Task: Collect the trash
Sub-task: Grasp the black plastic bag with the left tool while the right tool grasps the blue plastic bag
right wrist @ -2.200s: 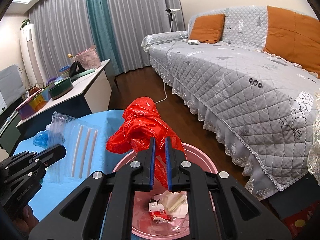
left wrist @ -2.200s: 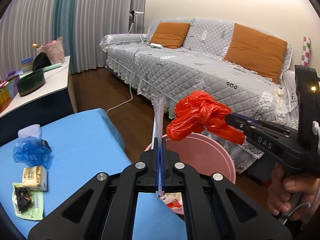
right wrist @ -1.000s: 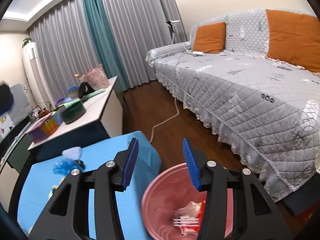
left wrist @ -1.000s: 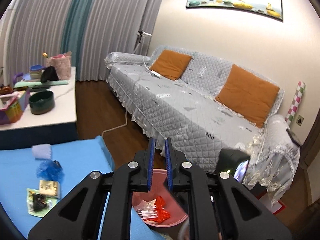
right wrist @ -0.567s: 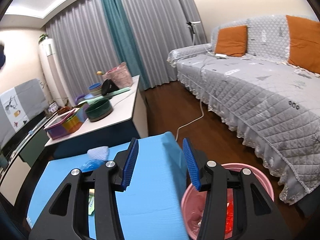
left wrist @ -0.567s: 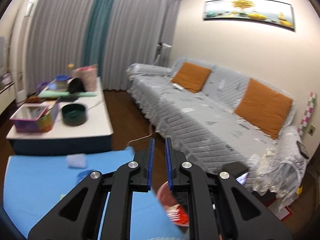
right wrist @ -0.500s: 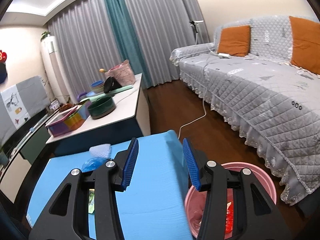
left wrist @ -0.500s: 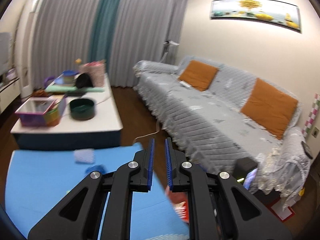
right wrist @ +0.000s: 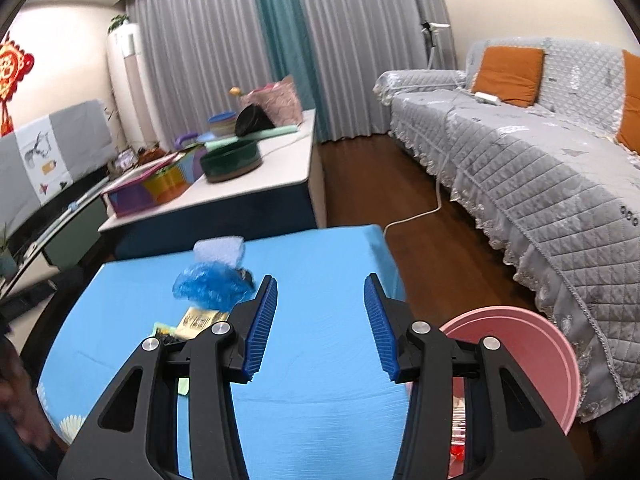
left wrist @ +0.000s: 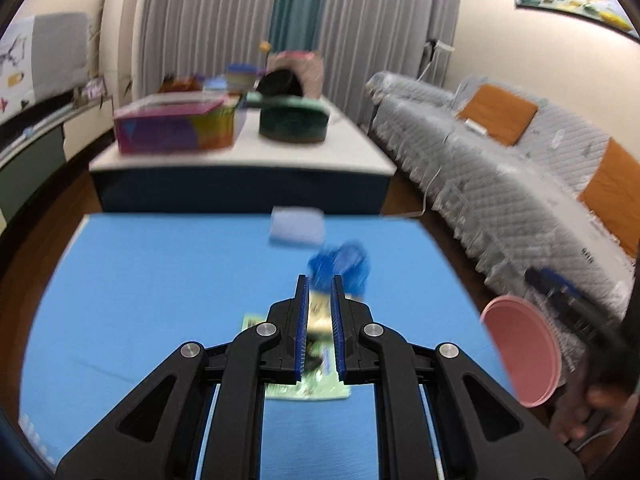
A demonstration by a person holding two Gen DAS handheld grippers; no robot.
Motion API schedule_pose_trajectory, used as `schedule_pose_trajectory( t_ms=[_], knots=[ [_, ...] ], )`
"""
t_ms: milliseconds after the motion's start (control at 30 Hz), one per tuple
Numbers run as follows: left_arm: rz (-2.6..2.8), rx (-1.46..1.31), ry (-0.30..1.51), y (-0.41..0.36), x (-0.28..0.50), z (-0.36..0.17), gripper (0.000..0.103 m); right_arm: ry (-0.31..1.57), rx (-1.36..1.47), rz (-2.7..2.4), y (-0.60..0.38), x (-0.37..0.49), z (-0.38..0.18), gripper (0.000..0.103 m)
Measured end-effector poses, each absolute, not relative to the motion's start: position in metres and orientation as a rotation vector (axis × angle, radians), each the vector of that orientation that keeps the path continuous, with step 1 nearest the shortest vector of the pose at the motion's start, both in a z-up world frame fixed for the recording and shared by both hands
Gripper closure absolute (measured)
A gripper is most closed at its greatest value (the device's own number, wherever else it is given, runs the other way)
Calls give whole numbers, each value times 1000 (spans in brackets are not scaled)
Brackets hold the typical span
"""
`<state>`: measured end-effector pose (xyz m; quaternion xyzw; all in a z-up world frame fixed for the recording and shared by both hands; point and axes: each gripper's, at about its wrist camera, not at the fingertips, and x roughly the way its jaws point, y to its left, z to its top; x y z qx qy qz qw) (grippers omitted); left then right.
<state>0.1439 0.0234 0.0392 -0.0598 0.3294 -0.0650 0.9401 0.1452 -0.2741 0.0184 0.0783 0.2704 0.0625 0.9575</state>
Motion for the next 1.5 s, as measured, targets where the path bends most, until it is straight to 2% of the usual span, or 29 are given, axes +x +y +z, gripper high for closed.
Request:
schedule_pose_trajectory(
  t_ms=[600, 633, 667, 700, 733, 867, 1167, 1200, 1500],
  knots=[
    [-135, -133, 817, 42, 170, -32, 92, 644, 73, 296, -191, 188, -22, 60],
    [-137, -136, 829, 41, 172, -36, 90, 651, 72, 301, -189, 191, -25, 60],
    [-141, -141, 838, 41, 173, -38, 84, 657, 70, 304, -187, 192, -26, 60],
    [-148, -153, 850, 40, 175, -41, 72, 665, 70, 307, -185, 194, -28, 60],
    [-156, -165, 861, 40, 177, -44, 68, 670, 70, 308, -185, 195, -30, 60],
    [-147, -142, 893, 32, 184, -51, 64, 687, 76, 315, -181, 201, -35, 60],
    [-119, -137, 976, 38, 193, -69, 64, 703, 81, 332, -172, 209, -40, 60],
    [-126, -146, 977, 39, 193, -69, 68, 702, 85, 338, -170, 209, -38, 60],
    [-30, -151, 949, 58, 198, -61, 70, 702, 140, 399, -148, 228, -25, 59]
  ],
)
